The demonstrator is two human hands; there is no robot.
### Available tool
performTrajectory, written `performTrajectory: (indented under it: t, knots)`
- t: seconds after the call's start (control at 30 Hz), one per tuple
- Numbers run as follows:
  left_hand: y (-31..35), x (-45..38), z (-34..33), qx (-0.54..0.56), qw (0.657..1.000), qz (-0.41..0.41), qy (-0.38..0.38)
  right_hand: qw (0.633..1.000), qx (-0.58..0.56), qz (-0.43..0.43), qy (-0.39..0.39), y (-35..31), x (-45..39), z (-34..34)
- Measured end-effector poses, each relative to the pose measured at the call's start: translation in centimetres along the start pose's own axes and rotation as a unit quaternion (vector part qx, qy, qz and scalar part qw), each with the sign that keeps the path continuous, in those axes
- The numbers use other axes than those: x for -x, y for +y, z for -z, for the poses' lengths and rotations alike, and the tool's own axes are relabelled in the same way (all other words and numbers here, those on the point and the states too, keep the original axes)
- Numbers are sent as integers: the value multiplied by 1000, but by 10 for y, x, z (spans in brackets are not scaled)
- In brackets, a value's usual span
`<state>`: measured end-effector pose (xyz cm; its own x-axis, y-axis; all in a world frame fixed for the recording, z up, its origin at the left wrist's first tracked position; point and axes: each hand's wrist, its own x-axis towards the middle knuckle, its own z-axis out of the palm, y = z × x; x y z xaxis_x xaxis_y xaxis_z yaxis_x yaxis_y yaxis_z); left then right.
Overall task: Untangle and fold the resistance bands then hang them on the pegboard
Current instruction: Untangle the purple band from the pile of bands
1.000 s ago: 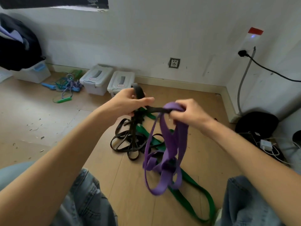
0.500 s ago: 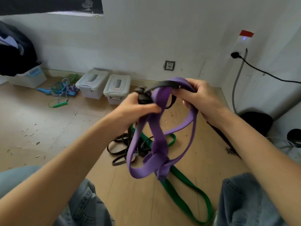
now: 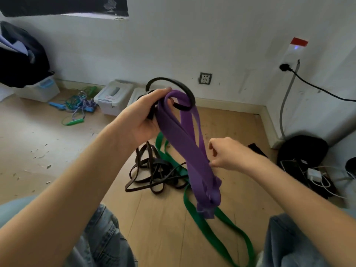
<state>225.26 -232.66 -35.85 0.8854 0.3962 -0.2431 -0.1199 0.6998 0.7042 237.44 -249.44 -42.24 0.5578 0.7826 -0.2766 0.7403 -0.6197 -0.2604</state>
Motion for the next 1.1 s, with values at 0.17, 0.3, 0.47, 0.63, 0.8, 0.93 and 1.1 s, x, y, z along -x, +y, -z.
performTrajectory:
  t: [0.17, 0.3, 0.47, 0.63, 0.8, 0.93, 1.1]
  knots:
    - [-4, 0, -3, 12, 1000, 9, 13, 963, -186, 124, -149, -13, 12, 15]
    - [-3, 3, -7, 15, 999, 25, 20, 937, -302, 157, -83, -23, 17, 21]
    - [-4, 7, -9, 45, 996, 77, 3, 913, -355, 191, -60, -23, 13, 20]
    - [-7, 7, -17, 56, 992, 90, -74, 948, -229, 211, -62, -30, 5, -16]
    - [-5, -6, 1, -151, 983, 36, -94, 901, -399, 169, 34, -24, 4, 14]
    - [-53, -2, 4, -318, 927, 94, -175, 796, -575, 153, 110, -14, 7, 49]
    - [-66, 0, -2, -449, 886, -78, -91, 731, -668, 121, 71, -5, 2, 42]
